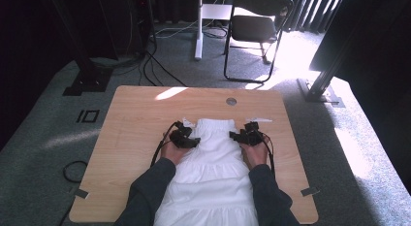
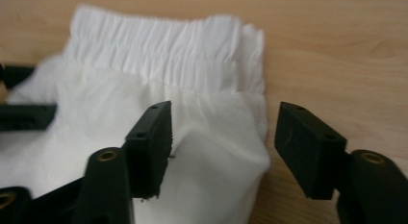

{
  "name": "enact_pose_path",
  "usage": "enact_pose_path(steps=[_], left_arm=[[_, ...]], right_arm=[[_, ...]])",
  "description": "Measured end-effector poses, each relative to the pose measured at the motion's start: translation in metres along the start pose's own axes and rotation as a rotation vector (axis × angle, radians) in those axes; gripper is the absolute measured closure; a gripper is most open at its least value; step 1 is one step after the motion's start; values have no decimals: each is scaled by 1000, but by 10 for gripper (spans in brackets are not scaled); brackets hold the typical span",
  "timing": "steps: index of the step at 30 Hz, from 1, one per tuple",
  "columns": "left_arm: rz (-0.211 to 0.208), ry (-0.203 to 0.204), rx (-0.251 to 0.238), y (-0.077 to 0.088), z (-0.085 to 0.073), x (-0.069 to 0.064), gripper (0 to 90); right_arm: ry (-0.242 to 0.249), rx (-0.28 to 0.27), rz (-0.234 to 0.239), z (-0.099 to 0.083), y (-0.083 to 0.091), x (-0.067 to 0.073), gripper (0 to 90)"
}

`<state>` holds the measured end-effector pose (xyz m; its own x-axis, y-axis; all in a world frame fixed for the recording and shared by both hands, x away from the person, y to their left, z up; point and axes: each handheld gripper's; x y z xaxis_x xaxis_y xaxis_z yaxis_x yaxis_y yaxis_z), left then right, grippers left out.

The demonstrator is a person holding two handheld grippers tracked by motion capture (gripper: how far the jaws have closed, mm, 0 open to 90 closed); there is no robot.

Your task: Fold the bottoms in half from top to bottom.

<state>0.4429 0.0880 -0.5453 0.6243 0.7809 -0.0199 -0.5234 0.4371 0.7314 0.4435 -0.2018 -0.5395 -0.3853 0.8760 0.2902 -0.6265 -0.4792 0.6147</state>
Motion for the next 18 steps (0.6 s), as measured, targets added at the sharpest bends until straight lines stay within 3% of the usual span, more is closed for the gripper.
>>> enact_pose_path(steps=[2,5,7,9,12,13,16,18], left_arm=[[0,1,-2,-1,1,-1,531],[-2,1,-4,-1,1,-1,555],[-3,-1,-4,-1,1,-1,561],[-13,-5,-5,-1,1,-2,589],[-31,-7,-1,-1,2,-2,650],[-43,-6,3,-1,2,-2,709],[-87,19,18,-2,5,0,818],[-101,4,28,-2,6,2,848]], right_arm=[[-2,-29,-9,1,3,2,293],[82,42,-69,-1,-5,9,207],[127,92,-96,-5,-12,14,200],[174,101,-152,-8,-16,19,226],[202,113,-179,-10,-20,23,239],[188,103,-184,-10,-21,24,286],[185,101,-177,-7,-21,26,538],[176,115,-155,-4,-22,29,732]])
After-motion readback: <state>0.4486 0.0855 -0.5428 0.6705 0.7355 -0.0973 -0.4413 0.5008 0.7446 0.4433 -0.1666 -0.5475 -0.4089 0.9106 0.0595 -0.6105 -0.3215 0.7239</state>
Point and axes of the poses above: each handheld gripper's, and its own axes: y roughly backward along the jaws, z roughly out of its top, x roughly to its left
